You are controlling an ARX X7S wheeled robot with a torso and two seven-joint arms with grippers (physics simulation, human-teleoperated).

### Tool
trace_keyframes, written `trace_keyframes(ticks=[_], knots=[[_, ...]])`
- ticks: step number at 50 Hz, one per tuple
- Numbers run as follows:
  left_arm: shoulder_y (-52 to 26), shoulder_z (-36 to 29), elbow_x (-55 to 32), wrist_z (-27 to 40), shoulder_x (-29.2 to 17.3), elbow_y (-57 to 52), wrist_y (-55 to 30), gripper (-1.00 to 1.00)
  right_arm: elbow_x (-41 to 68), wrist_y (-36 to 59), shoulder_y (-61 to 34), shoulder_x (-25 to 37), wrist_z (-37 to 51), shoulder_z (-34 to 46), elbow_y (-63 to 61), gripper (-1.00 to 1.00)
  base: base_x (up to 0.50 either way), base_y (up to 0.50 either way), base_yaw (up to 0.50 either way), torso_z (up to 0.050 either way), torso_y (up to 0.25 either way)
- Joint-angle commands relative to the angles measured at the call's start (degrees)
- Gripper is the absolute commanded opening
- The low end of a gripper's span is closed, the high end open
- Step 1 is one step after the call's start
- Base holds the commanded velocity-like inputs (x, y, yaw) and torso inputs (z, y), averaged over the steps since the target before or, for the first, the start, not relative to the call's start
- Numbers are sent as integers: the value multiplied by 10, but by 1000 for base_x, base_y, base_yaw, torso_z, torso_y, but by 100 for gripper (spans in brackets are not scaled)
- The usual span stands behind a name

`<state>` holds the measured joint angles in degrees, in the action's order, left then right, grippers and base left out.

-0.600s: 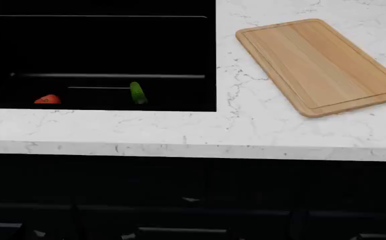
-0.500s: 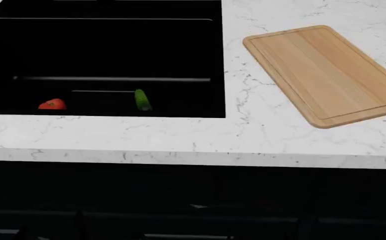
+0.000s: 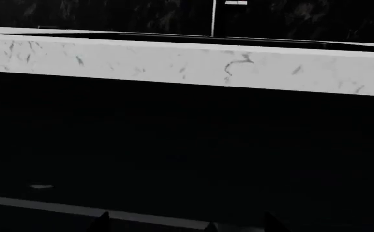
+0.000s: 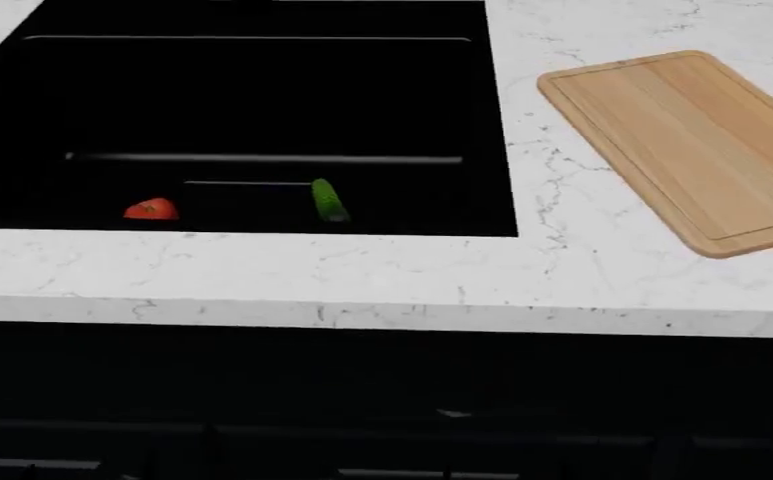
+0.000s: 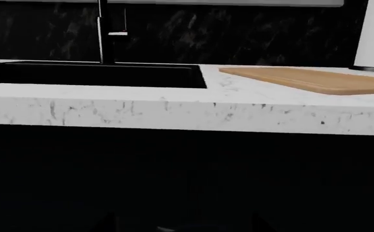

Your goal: Pick the vegetables from the sink and place them on the cutting board.

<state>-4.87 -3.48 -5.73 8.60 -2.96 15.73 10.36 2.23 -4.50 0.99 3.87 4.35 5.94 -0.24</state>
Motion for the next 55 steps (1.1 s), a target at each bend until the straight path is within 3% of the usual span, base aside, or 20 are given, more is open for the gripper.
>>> trace_keyframes(ticks=[1,20,24,26,28,30,33,37,39,41,45,53,55], knots=[[-2,-5,-6,21,2,24,31,100,-7,-24,14,-2,1,3,-12,100,0,500,0,0,0],[8,-39,5,35,-15,3,37,100,14,-6,25,11,26,11,-44,100,0,500,0,0,0],[1,-54,27,31,-50,-184,-100,100,43,217,-16,38,49,-3,-231,100,0,0,0,24,0],[-43,-55,41,38,-59,-231,-198,100,69,297,-67,52,41,-15,-275,100,0,0,0,50,0],[-117,-55,42,33,-64,-279,-324,100,111,448,-177,63,42,-36,-313,100,0,0,0,50,0],[-185,-72,51,22,-69,-298,-410,100,110,543,-277,83,43,-17,-313,100,0,0,0,50,0],[-271,-96,65,8,-72,-298,-485,100,113,600,-390,90,35,-14,-259,100,0,0,0,50,0],[-400,-108,64,-16,-69,-207,-517,100,102,599,-523,100,9,17,-135,100,0,0,0,50,0],[-476,-96,56,-18,-54,-101,-507,100,93,574,-581,99,-9,35,-43,100,0,0,0,50,0],[-551,-118,64,-37,-49,18,-468,100,72,532,-635,106,-38,77,69,100,0,0,0,50,0],[-658,-136,78,-25,-21,262,-355,100,62,451,-708,91,-56,84,249,100,0,0,0,50,0],[-773,-145,75,1,20,582,-187,100,20,315,-822,55,-54,120,541,100,0,0,0,50,0],[-770,-144,71,7,17,592,-186,100,4,278,-842,48,-58,138,617,100,0,0,0,50,0]])
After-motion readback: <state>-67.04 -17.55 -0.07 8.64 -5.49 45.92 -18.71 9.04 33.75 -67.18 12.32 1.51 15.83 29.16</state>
